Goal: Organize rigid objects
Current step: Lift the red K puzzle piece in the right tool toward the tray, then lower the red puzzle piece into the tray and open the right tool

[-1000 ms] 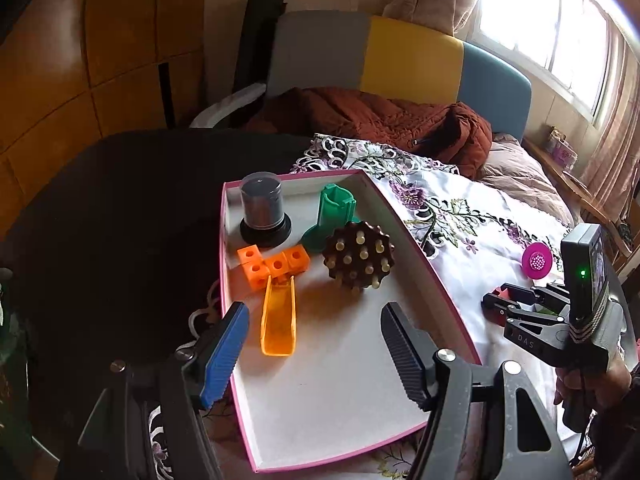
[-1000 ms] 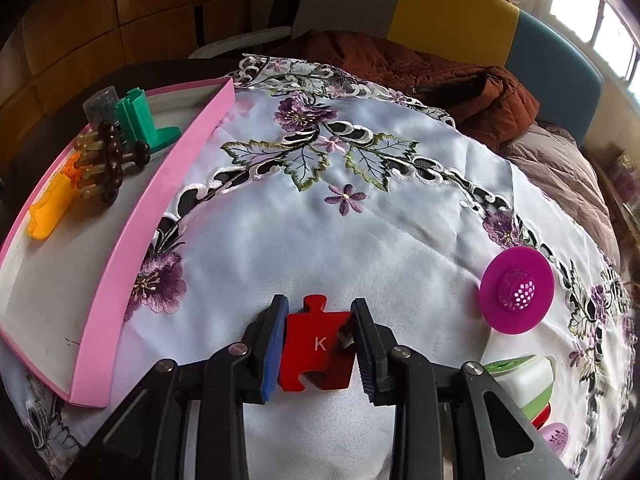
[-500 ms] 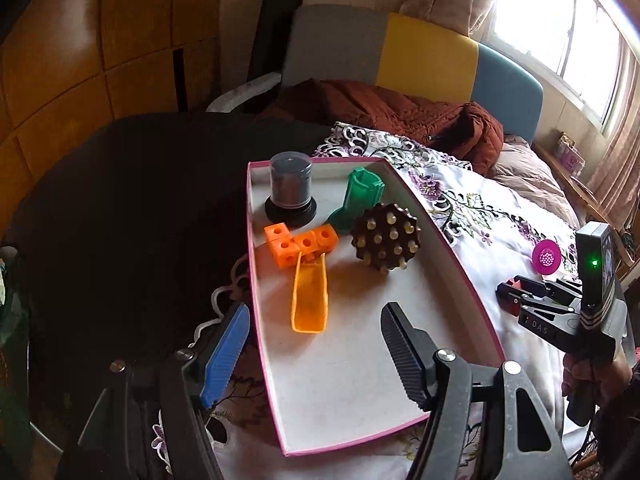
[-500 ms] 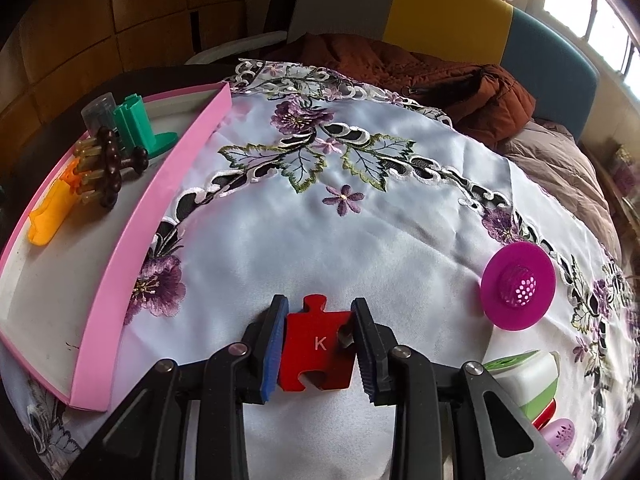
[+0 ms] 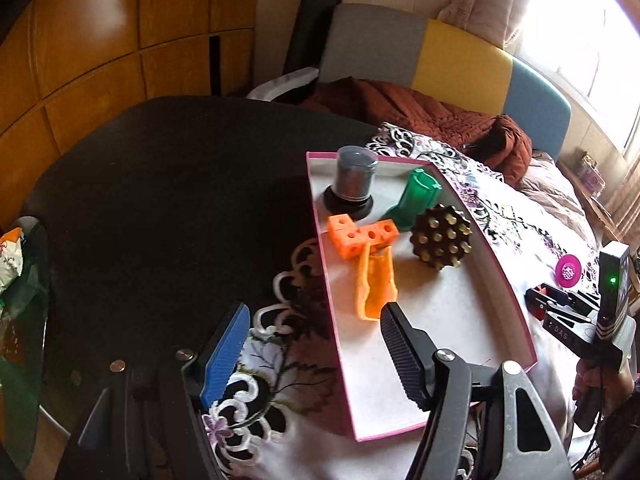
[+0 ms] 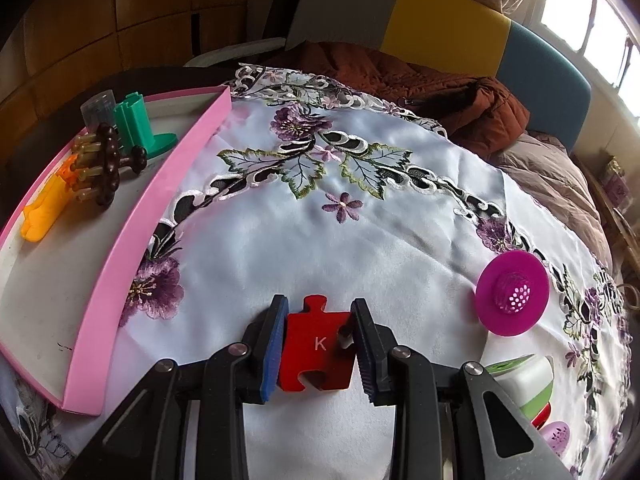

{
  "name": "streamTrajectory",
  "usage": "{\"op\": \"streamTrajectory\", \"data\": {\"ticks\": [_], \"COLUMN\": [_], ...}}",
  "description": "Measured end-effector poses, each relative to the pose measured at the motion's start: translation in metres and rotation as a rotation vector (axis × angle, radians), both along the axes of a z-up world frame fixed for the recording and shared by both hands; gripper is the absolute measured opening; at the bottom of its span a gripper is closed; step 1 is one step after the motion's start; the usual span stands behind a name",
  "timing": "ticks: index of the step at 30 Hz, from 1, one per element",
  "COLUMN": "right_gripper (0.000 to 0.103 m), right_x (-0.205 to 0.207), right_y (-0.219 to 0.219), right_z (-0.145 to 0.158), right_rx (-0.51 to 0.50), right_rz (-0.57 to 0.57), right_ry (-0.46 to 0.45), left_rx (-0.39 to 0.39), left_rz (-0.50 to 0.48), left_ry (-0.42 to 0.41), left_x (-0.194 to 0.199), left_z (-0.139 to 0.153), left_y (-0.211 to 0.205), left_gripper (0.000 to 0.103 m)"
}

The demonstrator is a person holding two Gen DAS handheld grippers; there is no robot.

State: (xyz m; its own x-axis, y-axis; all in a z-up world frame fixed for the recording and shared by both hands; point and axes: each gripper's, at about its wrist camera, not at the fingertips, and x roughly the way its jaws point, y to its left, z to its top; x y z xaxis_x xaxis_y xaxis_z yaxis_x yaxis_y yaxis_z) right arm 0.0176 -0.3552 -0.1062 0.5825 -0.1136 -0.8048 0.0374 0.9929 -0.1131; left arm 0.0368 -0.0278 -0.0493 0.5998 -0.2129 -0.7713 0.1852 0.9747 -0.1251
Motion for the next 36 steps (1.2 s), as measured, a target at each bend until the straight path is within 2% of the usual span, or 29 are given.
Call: {"op": "streamTrajectory", "data": {"ticks": [21,25,29,36], "right_gripper": [0.032,0.032,0.032,0.032], "right_x": [-0.005,-0.011,-0.016,-0.009], "right_y": [0.009,0.015,0.029,0.085], "right_z": [0.007,0.019,0.044,0.077], "right_rx": [-0.013,0.010,0.054,0.105], "right_rz": [-0.117,-0.125,-0.096,0.063], "right_ry": [0.050,0.020,-0.049,-0.125], "left_rx": [-0.036,-0.031,-0.038,-0.061], "left_rz": [0.016,0.011,0.003,0.007], "left_ry": [0.007,-0.005,-0.009,0.010], "left_x": [-0.007,-0.009,-0.009,-0.009], "left_z": [-0.004,-0.003,-0.003,-0.006], "left_y": [0.023,0.024,0.023,0.028], "left_gripper": [0.068,0.068,0.068,0.068]}}
